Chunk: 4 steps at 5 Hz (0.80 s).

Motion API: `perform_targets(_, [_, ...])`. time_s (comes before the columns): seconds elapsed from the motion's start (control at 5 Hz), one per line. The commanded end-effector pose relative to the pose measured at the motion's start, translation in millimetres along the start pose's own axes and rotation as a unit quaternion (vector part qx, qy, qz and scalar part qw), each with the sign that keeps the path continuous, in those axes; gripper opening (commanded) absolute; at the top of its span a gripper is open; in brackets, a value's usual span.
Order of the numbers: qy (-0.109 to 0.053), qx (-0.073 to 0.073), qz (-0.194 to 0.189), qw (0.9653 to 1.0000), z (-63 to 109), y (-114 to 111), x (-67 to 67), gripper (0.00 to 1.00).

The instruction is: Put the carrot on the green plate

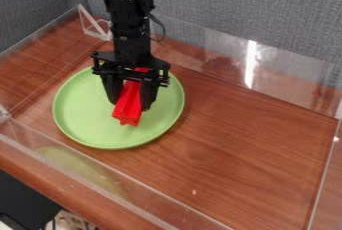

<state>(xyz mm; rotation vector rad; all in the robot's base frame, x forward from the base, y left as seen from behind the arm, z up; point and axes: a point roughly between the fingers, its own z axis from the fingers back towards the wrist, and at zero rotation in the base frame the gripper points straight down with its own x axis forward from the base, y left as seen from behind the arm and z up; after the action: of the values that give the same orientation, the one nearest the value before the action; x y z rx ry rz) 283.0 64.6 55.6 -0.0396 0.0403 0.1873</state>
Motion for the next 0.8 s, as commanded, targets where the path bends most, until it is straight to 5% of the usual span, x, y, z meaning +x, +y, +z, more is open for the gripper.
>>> perform_targets(0.0, [-0.016,-0.005,0.032,0.9994,6.3,7.0,6.2,0.00])
perform_targets(0.6, [-0.039,-0.023,0.052,0.9976,37.3,-14.6,4.8,0.00])
